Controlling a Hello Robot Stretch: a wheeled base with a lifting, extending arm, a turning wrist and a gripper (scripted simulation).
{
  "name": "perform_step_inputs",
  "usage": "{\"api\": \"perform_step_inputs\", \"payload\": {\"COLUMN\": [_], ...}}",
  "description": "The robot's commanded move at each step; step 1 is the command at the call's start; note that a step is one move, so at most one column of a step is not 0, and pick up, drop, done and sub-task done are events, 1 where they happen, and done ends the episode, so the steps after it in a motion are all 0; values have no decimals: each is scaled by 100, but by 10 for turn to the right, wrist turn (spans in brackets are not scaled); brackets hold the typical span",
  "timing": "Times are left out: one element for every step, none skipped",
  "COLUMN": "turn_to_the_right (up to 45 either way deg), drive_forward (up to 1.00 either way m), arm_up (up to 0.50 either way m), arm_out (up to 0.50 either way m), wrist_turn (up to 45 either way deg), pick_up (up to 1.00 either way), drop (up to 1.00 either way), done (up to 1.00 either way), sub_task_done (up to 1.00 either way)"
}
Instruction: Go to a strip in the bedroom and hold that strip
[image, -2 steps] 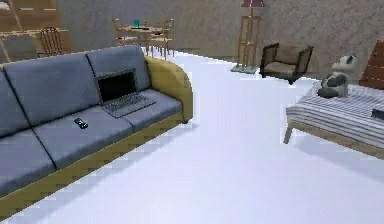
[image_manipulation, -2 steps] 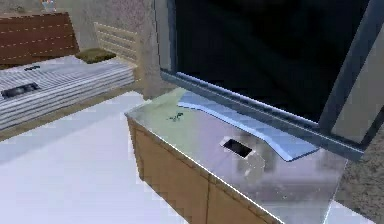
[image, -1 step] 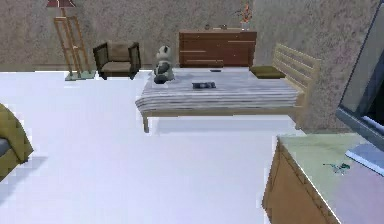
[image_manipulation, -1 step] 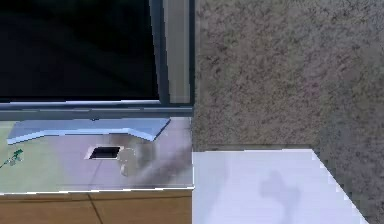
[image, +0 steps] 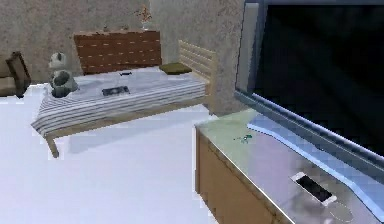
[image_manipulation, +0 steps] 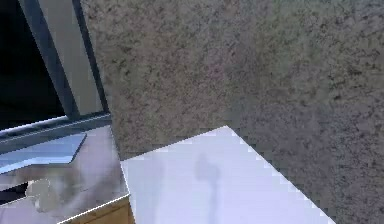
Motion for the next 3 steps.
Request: {"api": "perform_step_inputs", "payload": {"turn_to_the_right": [0, -450, -90], "drive_forward": [60, 0, 0], "arm_up": [0, 0, 0], "arm_out": [0, 0, 0], "wrist_turn": [0, 0, 0], "pick_up": [0, 0, 0], "drop": [0, 0, 0], "done": [0, 0, 0], "sub_task_done": [0, 0, 0]}}
